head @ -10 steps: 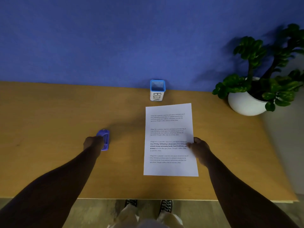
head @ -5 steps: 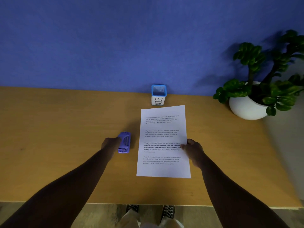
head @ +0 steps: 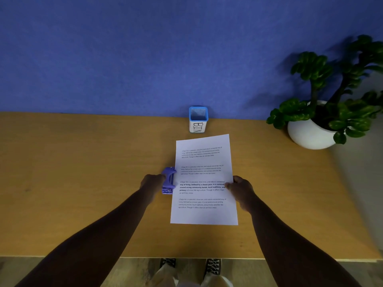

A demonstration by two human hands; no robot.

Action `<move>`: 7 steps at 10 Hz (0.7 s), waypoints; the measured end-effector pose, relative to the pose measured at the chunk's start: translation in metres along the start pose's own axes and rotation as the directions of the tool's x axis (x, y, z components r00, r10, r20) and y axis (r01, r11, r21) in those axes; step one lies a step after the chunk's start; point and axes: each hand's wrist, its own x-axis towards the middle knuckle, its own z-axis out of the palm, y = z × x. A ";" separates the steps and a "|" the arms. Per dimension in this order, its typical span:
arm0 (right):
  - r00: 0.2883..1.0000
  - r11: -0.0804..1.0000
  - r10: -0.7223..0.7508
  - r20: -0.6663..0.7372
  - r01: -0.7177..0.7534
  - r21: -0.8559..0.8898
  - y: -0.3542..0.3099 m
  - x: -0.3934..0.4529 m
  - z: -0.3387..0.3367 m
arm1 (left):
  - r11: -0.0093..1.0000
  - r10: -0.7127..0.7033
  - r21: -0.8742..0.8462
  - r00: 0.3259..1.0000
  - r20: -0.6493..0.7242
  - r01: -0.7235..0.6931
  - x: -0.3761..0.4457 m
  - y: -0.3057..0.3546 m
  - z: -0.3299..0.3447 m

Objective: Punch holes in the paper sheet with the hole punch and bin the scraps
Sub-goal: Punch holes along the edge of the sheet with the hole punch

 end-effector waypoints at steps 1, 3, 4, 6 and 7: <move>1.000 1.000 0.005 0.013 -0.005 -0.008 0.001 0.000 0.001 | 1.000 -0.003 0.008 1.000 0.010 0.003 0.001 0.000 0.003; 0.998 1.000 0.022 0.057 -0.021 -0.015 0.004 0.000 0.001 | 0.999 0.034 0.021 0.998 0.048 -0.035 0.000 -0.001 0.006; 0.997 0.999 0.025 0.072 -0.023 -0.026 0.006 0.001 0.001 | 0.998 0.032 0.047 0.999 0.032 -0.033 0.001 0.000 0.009; 0.995 0.998 0.051 0.082 -0.048 -0.037 0.010 0.004 0.002 | 0.998 0.033 0.050 0.998 0.047 -0.035 0.004 0.000 0.010; 0.995 0.997 0.057 0.082 -0.053 -0.051 0.014 0.006 0.001 | 0.998 0.027 0.062 0.999 0.045 -0.030 0.003 0.000 0.010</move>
